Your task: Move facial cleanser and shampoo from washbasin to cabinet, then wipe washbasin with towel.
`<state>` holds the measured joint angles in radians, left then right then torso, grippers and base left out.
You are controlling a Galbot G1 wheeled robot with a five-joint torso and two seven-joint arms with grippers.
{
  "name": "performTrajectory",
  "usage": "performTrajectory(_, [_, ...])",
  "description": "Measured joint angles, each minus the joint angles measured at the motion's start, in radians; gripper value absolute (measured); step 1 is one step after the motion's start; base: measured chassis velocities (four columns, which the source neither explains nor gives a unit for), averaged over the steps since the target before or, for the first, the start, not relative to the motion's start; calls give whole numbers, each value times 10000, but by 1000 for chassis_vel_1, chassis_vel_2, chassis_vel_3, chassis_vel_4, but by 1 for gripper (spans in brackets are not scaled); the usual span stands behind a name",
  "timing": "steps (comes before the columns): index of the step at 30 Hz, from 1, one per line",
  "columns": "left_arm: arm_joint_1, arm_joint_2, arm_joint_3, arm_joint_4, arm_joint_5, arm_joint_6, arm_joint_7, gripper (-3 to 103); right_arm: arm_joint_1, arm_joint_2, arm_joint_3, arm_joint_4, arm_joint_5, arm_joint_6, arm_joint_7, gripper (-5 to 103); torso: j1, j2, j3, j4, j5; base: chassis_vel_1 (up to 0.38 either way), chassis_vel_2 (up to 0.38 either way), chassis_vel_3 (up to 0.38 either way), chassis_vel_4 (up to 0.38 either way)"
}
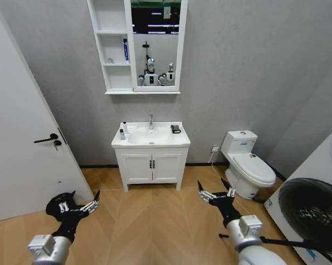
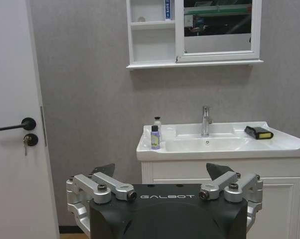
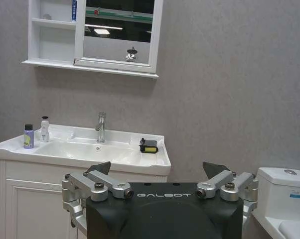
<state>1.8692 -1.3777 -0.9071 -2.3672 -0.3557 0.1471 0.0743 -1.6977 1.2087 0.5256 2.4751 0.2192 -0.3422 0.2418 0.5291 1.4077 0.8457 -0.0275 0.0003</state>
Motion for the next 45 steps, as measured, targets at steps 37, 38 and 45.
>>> performTrajectory(37, [-412, 160, 84, -40, 8, 96, 43, 100, 94, 288, -328, -314, -571, -46, -122, 100, 0, 0, -1, -2, -1, 0, 0, 0, 0])
performTrajectory(38, [-395, 155, 88, -54, 36, 95, 41, 100, 101, 297, -307, -335, -606, -44, -122, 100, 0, 0, -1, -2, -1, 0, 0, 0, 0])
performTrajectory(45, [-322, 143, 92, -83, 154, 84, 45, 100, 91, 329, -286, -423, -677, 136, -164, 100, 0, 0, -1, -2, -1, 0, 0, 0, 0])
